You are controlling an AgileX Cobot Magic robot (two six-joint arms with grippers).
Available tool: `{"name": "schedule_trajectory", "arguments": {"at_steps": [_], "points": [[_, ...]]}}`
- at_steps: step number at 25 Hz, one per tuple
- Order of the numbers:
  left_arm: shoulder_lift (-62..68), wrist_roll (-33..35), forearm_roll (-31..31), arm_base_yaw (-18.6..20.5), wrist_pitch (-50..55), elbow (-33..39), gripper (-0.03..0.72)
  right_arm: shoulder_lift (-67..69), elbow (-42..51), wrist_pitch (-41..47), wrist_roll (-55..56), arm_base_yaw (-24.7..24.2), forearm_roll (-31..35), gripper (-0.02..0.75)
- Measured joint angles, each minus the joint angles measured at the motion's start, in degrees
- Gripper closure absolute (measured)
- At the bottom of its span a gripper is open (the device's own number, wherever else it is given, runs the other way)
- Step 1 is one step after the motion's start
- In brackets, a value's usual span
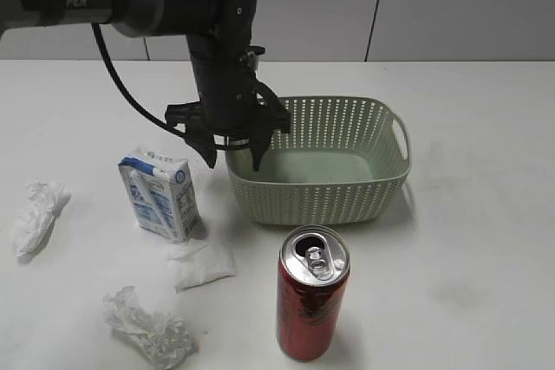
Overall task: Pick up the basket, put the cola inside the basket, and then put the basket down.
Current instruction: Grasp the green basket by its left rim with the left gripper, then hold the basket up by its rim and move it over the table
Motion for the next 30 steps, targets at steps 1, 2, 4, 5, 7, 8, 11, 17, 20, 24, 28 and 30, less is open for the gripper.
{"name": "schedule_trajectory", "arguments": {"at_steps": [1, 2, 4, 5, 7, 8, 11, 17, 20, 24, 28, 30], "points": [[0.00, 0.00, -0.19, 0.00, -0.12, 0.00, 0.229, 0.00, 0.00, 0.00, 0.00, 0.00, 0.00, 0.164], [0.00, -0.07, -0.29, 0.00, -0.12, 0.00, 0.267, 0.00, 0.00, 0.00, 0.00, 0.00, 0.00, 0.164], [0.00, -0.20, -0.41, 0.00, 0.08, 0.00, 0.341, 0.00, 0.00, 0.00, 0.00, 0.00, 0.00, 0.164], [0.00, -0.20, -0.41, 0.00, 0.31, 0.00, 0.379, 0.00, 0.00, 0.00, 0.00, 0.00, 0.00, 0.164], [0.00, -0.49, -0.41, 0.00, 0.53, 0.00, 0.451, 0.00, 0.00, 0.00, 0.00, 0.00, 0.00, 0.164], [0.00, -0.91, -0.40, 0.00, 0.53, -0.02, 0.494, 0.00, 0.00, 0.00, 0.00, 0.00, 0.00, 0.164], [-0.18, -1.38, -1.21, 0.18, 0.76, -0.07, 0.628, 0.00, 0.00, 0.00, 0.00, 0.00, 0.00, 0.164], [-1.31, -2.20, -3.56, 1.55, -0.36, -0.07, 0.685, 0.00, 0.00, 0.00, 0.06, 0.00, 0.05, 0.164], [-3.22, -2.31, -3.80, 2.86, -0.69, -0.07, 0.685, 0.00, 0.00, 0.00, 0.30, 0.00, 1.88, 0.164], [-6.52, -3.17, -3.80, 4.86, -0.44, -0.07, 0.685, 4.62, -1.92, 1.52, -0.05, 0.00, 7.54, 0.164], [-8.26, -3.28, -3.74, 6.49, -0.11, -0.07, 0.685, 17.42, -7.33, 4.90, -2.47, 0.00, 18.28, 0.123], [-8.38, -3.28, -3.44, 6.74, 0.46, -0.07, 0.685, 25.53, -10.28, 7.23, -7.99, 0.00, 23.64, 0.083]]}}
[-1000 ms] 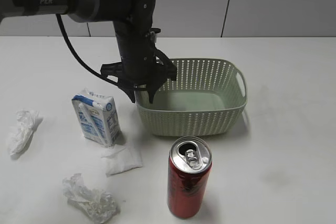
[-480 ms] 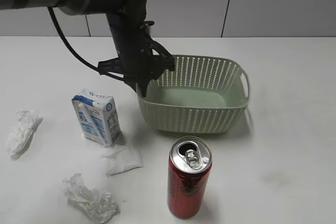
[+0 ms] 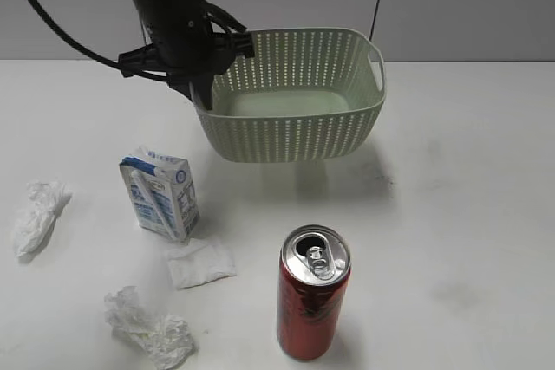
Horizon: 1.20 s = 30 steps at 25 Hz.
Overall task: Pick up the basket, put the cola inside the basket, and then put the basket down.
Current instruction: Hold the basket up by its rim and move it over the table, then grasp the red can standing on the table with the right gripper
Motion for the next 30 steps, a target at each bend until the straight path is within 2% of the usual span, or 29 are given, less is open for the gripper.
{"name": "schedule_trajectory", "arguments": {"at_steps": [2, 5, 9, 12, 15, 18, 24, 30], "points": [[0.00, 0.00, 0.20, 0.00, 0.33, 0.00, 0.685, 7.12, -3.35, 1.05, -4.29, 0.93, 3.46, 0.070], [0.00, 0.25, 0.25, 0.00, 0.33, 0.00, 0.685, 16.92, -9.09, 0.21, -7.13, 5.27, 3.33, 0.068], [0.00, 1.42, 0.34, 0.00, 0.54, 0.00, 0.685, 28.47, -17.20, -0.80, -6.29, 16.73, -4.62, 0.069], [0.00, 1.69, 0.34, 0.00, 0.81, 0.00, 0.685, 36.93, -21.26, -2.14, -2.25, 27.07, -11.42, 0.070], [0.00, 1.77, 0.39, 0.00, 0.98, 0.00, 0.685, 44.34, -22.92, -7.02, 1.58, 36.59, -13.08, 0.071], [0.00, 2.73, 0.39, 0.00, 1.32, 0.00, 0.685, 50.69, -23.19, -13.08, 4.07, 43.17, -13.35, 0.071], [0.00, 3.09, 0.45, 0.00, 1.47, 0.00, 0.685, 60.10, -23.25, -20.80, 5.99, 48.51, -13.66, 0.071], [0.00, 3.15, 0.51, 0.00, 1.52, 0.00, 0.685, 64.47, -23.25, -21.88, 8.72, 48.97, -17.17, 0.071]]}}
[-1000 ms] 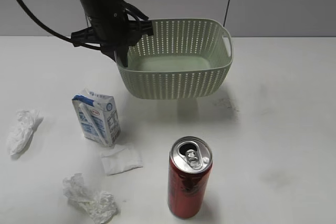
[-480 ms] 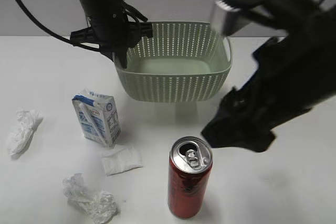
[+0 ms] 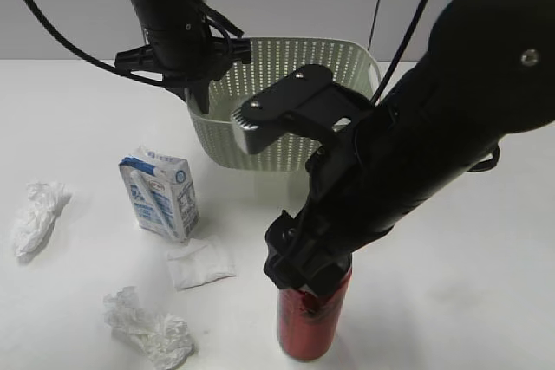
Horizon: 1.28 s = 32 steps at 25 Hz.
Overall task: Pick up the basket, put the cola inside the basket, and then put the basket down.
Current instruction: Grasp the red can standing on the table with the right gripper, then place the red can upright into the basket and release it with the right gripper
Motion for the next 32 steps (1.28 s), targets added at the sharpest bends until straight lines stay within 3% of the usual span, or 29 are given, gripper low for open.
{"name": "schedule_trajectory", "arguments": {"at_steps": [8, 12, 22, 27, 30, 32], "points": [[0.00, 0.00, 0.07, 0.00, 0.00, 0.00, 0.685, 4.53, 0.00, 2.85, 0.24, 0.14, -0.13, 0.098], [0.00, 0.00, 0.07, 0.00, 0.00, 0.00, 0.685, 4.61, 0.00, 3.33, 0.24, 0.14, -0.25, 0.239], [0.00, 0.04, 0.07, 0.02, 0.00, 0.00, 0.685, -4.27, 0.00, 13.09, 1.01, 0.21, -0.57, 0.236], [0.00, 0.04, -0.33, 0.02, -0.18, 0.07, 0.685, -13.91, -0.12, 23.41, 6.40, 0.09, -8.57, 0.236], [0.05, 0.04, -0.58, -0.16, -0.18, 0.07, 0.685, -18.15, -1.44, 28.37, 8.96, -2.14, -12.31, 0.236], [0.19, 0.04, -0.58, -0.36, -0.24, 0.07, 0.685, -19.63, -3.58, 28.91, 9.25, -6.48, -12.31, 0.236]]}}
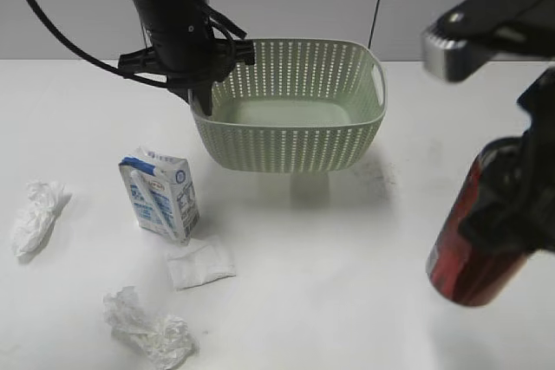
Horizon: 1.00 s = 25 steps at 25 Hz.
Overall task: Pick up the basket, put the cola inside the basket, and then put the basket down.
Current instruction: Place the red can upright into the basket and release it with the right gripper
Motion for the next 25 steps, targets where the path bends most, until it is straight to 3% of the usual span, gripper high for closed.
{"name": "schedule_trajectory", "arguments": {"at_steps": [6, 9, 18, 25], "points": [[0.65, -0.79, -0.11, -1.29, -1.69, 0.05, 0.685, 4.21, -9.14, 0.59, -5.63, -18.35, 7.30, 0.236], [1.57, -0.92, -0.52, -1.73, -1.74, 0.05, 0.685, 9.93, -16.46, 0.82, -7.80, -22.53, 9.15, 0.236], [2.56, -1.13, -0.66, -2.36, -4.97, 0.06, 0.685, 30.14, -41.06, 0.76, -9.92, -19.84, 12.75, 0.236], [2.56, -1.17, -0.44, -2.36, -5.12, 0.06, 0.685, 44.21, -44.13, -2.92, -11.57, -15.36, 8.17, 0.236]]}}
